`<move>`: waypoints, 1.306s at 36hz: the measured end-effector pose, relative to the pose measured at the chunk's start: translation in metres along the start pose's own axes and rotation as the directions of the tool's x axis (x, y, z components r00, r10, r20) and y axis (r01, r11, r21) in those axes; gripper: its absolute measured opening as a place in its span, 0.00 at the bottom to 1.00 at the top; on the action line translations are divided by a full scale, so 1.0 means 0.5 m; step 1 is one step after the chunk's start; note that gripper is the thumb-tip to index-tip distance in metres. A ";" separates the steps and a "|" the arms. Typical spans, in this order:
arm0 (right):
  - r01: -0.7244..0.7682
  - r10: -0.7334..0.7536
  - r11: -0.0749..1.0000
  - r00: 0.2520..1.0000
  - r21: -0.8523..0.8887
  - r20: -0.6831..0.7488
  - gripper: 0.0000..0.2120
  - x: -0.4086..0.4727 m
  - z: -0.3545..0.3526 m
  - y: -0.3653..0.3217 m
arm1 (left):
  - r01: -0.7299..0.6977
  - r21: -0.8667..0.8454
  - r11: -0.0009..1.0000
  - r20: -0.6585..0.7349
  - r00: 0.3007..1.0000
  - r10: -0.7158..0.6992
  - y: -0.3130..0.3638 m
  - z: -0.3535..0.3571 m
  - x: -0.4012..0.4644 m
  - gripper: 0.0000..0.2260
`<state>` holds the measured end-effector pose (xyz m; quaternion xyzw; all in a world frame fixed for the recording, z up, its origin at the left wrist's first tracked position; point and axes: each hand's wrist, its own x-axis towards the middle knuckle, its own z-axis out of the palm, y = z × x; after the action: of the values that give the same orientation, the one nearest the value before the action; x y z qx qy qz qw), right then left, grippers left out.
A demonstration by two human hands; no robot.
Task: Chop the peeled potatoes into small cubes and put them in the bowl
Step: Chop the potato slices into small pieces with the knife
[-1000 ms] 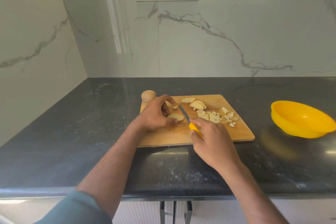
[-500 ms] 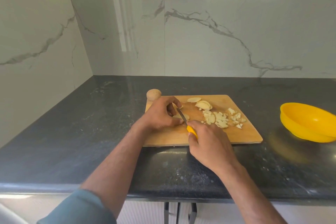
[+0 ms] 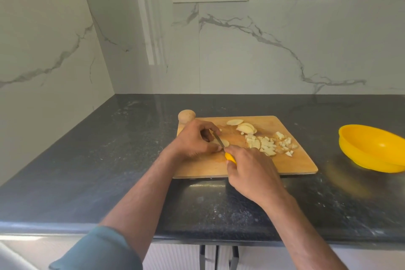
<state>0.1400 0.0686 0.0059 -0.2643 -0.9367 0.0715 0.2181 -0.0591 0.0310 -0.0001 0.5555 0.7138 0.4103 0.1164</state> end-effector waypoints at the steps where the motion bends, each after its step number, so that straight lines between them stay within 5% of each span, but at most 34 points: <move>1: -0.002 0.002 1.000 1.000 0.004 0.005 0.18 -0.003 -0.002 0.001 | 0.000 0.001 1.000 0.003 1.000 0.000 0.001 0.000 0.000 0.14; 14: -0.023 0.017 0.996 0.998 0.087 0.066 0.17 -0.065 -0.029 0.041 | -0.033 0.078 0.996 0.053 0.998 0.029 -0.004 0.004 0.005 0.08; 22: -0.089 0.114 0.922 0.992 0.378 -0.045 0.18 -0.067 -0.027 0.067 | -0.023 0.047 0.999 0.000 1.000 0.023 -0.010 0.002 0.001 0.17; 33: -0.061 0.070 0.993 0.994 0.101 -0.087 0.18 -0.017 0.017 0.009 | -0.006 0.040 0.999 -0.011 1.000 0.007 -0.025 -0.012 0.002 0.19; 47: -0.028 0.029 0.999 0.999 0.037 -0.038 0.19 -0.027 0.002 -0.005 | 0.012 0.022 1.000 -0.008 1.000 -0.012 -0.019 -0.009 0.002 0.18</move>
<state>0.1486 0.0591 0.0005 -0.2751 -0.9270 0.0865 0.2400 -0.0686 0.0296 -0.0036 0.5507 0.7223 0.4037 0.1099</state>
